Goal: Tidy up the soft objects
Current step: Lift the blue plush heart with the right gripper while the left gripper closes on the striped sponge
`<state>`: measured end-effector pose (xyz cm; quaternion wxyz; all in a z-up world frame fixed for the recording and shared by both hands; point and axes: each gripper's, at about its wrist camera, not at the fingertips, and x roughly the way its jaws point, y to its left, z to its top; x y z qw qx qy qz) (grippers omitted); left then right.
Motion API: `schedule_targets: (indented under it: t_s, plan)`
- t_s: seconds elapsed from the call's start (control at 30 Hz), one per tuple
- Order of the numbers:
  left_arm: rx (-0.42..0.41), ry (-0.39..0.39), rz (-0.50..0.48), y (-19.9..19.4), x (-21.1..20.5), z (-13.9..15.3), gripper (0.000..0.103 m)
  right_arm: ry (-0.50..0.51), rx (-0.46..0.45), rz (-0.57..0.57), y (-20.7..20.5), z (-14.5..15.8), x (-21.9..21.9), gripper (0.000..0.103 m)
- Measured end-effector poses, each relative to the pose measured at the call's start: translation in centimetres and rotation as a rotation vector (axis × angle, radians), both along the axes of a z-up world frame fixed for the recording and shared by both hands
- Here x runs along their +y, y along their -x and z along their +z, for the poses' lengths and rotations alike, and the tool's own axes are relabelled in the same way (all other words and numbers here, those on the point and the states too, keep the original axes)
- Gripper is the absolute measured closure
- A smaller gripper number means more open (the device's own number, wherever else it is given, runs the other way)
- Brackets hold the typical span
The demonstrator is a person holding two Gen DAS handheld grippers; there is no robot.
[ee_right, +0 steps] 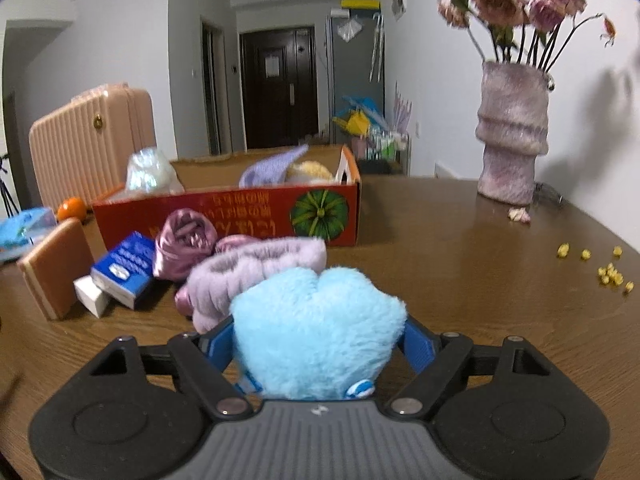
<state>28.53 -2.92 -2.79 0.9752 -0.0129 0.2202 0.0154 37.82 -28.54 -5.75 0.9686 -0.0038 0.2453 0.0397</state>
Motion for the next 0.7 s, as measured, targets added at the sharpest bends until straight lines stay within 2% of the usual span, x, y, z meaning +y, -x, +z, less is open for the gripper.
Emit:
schedule_targets:
  t_s: [0.2,0.7]
  plan:
    - [-0.001,0.005,-0.006,0.1,0.0,0.2,0.000,-0.011,-0.058,-0.001,1.0,0.7,-0.2,0.021]
    - [0.016,-0.011,0.017,-1.3,0.4,0.0,0.000,-0.014,-0.086,0.007,1.3,0.8,0.0,0.021]
